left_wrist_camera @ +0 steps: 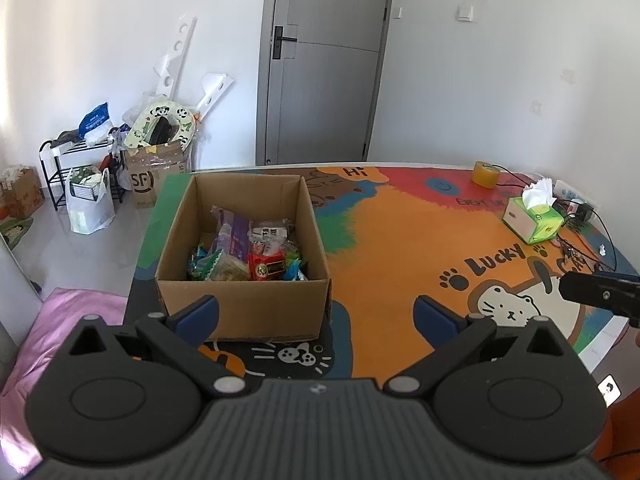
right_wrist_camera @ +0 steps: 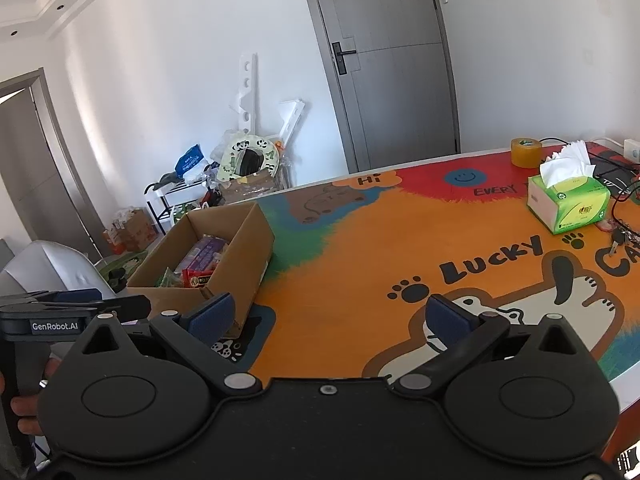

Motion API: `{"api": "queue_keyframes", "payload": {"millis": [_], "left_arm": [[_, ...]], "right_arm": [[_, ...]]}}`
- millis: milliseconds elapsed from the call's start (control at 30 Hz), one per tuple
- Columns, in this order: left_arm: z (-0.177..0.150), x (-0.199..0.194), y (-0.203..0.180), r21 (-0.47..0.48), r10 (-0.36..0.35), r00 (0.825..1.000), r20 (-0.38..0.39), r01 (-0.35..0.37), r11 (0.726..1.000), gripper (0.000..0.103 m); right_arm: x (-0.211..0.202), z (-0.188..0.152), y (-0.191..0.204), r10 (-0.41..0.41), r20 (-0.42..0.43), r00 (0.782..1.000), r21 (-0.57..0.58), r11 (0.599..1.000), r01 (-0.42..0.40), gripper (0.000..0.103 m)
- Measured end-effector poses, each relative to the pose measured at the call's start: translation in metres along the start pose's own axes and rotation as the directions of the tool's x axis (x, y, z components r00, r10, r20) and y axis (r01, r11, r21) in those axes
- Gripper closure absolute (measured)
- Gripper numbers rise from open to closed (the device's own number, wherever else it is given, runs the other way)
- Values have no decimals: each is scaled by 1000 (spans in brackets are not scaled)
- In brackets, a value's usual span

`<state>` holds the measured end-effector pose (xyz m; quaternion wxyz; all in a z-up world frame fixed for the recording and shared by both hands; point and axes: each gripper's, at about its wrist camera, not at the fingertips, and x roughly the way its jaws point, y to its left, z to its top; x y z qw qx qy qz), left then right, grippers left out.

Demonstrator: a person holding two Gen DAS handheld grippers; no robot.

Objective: Organize snacks

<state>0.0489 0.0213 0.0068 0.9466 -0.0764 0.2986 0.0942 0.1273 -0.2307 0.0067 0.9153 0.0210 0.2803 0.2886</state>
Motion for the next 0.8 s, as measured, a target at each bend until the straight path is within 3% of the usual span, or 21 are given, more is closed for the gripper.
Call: {"api": "queue_keyframes", "payload": {"millis": [800], "left_arm": [[1,-7,-4,17,-14,1000,24,14,1000,0]], "right_arm": [[1,1,-1,-3,-5,1000,-8,1000,3,0]]}}
